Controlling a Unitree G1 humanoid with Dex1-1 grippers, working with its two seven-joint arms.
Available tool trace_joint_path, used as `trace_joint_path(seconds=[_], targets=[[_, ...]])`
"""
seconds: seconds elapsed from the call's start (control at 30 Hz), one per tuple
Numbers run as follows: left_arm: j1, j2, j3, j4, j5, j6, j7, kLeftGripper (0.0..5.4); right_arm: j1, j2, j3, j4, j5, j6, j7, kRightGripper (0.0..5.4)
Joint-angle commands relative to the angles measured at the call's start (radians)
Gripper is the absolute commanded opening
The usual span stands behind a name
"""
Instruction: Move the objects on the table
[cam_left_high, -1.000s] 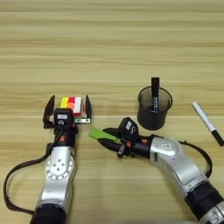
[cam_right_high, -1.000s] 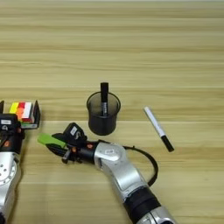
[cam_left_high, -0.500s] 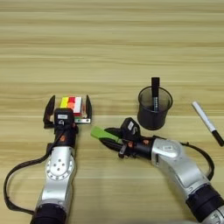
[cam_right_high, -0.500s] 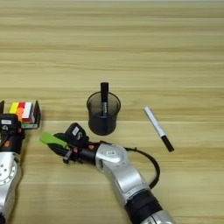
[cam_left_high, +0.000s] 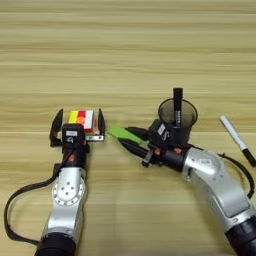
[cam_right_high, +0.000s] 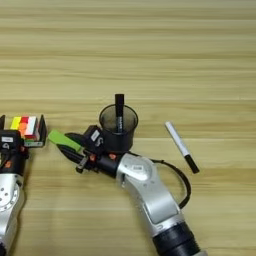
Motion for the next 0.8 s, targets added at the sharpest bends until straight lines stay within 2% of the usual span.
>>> trace_joint_path(seconds=[0.03,0.2,0.53,0.67,0.8], targets=[[-0.007,-0.001,0.0,0.005,0.003,0.01,0.0,5.4,0.006,-0.017,-0.017,-0.092,0.029,0.044,-0.017,1.4],[-0.008,-0.001,0.0,0.005,0.003,0.009,0.001,5.4,-0.023,-0.04,-0.087,-0.176,0.062,0.059,-0.053,1.4],[-0.005,-0.003,0.0,0.0,0.005,0.01,0.004,5.4,-0.068,-0.103,-0.273,-0.243,0.142,0.066,-0.111,1.4],[-0.004,-0.003,0.0,-0.003,0.005,0.011,0.003,5.4,-0.088,-0.139,-0.376,-0.212,0.152,0.035,-0.149,1.4],[-0.001,-0.003,0.001,-0.008,0.006,0.012,0.003,5.4,-0.096,-0.184,-0.468,-0.103,0.13,-0.02,-0.18,1.4]])
